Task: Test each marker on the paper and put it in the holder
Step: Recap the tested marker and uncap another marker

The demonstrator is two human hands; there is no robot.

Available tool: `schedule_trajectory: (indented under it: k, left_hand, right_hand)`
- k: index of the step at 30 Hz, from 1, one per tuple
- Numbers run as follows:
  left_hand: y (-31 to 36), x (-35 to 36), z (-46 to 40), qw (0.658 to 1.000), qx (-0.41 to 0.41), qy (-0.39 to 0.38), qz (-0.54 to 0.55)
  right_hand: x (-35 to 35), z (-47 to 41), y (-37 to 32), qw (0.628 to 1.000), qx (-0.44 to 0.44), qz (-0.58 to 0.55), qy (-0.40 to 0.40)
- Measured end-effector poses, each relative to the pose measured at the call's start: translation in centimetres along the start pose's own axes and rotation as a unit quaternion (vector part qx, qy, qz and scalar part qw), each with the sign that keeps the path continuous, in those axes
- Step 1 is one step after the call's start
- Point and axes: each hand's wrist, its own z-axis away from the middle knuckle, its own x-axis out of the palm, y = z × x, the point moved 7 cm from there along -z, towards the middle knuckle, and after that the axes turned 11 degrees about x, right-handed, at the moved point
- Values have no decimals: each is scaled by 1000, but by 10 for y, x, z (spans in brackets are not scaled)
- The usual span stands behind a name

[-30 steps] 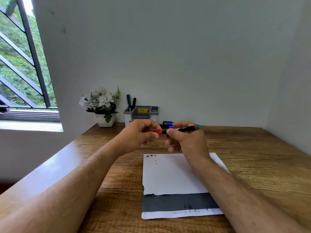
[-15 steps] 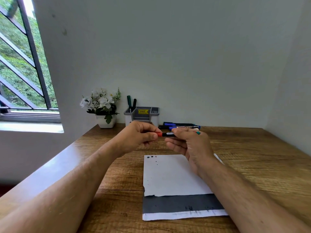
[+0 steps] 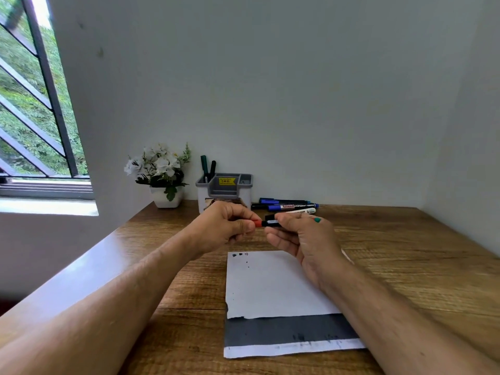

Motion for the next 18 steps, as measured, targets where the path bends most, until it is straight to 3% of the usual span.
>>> schedule_trajectory:
  k: [3,5,8,11,15,18]
  left_hand:
    - [4,1,1,999,0,13,48]
    - [6,-3,0,988,-13,70,134]
    - [2,-5,0,923,-44,189,333]
    - [-3,-9,2,873,-56,269,402]
    - [0,-43,3,880,-17,352,320]
    - [25,-85,-5,901,62,414,114]
  right_hand:
    - [2,1,-2,1000,-5,-15,0]
    - [5,1,-3,1000,-5,-30,2]
    - [12,1,-2,999,-9,-46,2]
    - [10,0,-4,999,-29,-33,16]
    - [-1,-3,-6,997,-41,10,61]
    - [2,-4,-2,995,-39,70,65]
